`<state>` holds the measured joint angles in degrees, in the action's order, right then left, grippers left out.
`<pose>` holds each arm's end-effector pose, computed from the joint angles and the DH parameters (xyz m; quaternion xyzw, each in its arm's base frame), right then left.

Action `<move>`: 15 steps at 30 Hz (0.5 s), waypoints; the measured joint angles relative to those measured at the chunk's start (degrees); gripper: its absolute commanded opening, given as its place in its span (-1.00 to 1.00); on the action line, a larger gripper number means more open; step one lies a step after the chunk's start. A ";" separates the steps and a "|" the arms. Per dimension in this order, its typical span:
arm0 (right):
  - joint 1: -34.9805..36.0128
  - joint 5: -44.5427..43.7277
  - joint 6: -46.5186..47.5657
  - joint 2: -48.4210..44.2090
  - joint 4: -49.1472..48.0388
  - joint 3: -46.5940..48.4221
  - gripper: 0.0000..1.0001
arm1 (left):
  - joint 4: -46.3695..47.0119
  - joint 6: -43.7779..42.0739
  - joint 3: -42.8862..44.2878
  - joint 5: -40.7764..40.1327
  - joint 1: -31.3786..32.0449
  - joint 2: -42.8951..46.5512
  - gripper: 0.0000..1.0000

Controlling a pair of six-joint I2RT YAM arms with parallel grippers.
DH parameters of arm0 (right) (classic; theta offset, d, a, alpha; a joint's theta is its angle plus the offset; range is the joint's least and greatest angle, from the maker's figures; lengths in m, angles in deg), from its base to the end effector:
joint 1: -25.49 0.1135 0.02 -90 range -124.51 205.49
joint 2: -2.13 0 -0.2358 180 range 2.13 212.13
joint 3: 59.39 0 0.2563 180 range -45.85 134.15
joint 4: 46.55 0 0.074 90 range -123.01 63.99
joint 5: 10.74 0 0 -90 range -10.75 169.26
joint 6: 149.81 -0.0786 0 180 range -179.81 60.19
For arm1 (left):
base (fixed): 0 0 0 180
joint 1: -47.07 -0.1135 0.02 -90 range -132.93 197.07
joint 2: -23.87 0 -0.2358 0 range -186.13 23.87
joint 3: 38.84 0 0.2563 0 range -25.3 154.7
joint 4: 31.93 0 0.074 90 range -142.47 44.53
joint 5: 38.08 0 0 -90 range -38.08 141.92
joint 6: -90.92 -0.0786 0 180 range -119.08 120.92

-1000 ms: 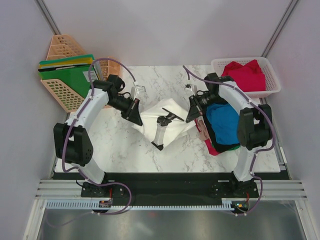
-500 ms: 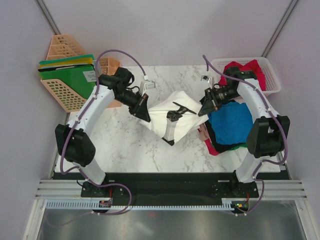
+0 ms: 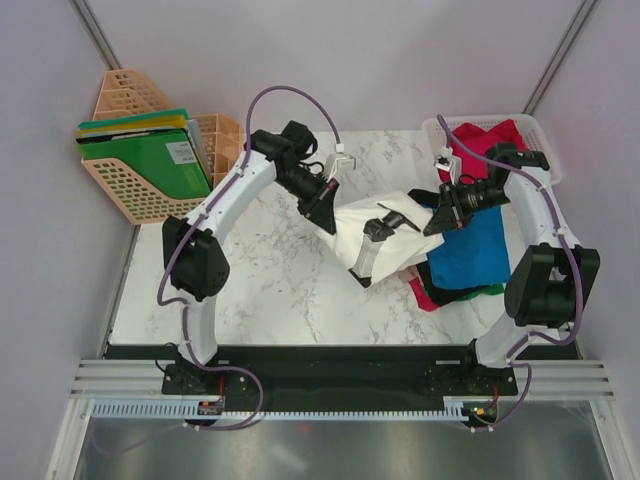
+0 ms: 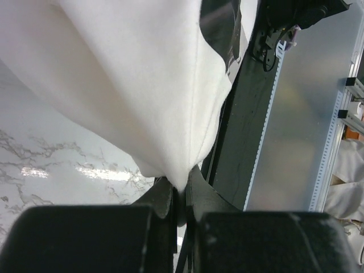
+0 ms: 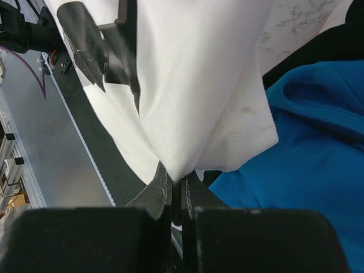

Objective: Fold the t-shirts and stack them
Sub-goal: Put the neatly folded tshirt into the corner of the board with both arms

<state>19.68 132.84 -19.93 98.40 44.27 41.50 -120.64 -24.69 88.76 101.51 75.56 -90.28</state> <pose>0.3140 0.0316 0.2481 -0.2757 0.8487 0.4036 0.2022 0.3208 -0.2422 0.2674 0.4573 0.7774 -0.4187 0.1060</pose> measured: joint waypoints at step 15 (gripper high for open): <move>-10.34 -1.99 3.48 -7.30 0.15 -4.09 -1.00 | -1.25 -0.02 7.58 -0.98 10.93 -4.50 -0.95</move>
<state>9.34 130.85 -16.46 91.10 44.42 37.42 -121.89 -24.71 96.35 100.52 86.49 -94.78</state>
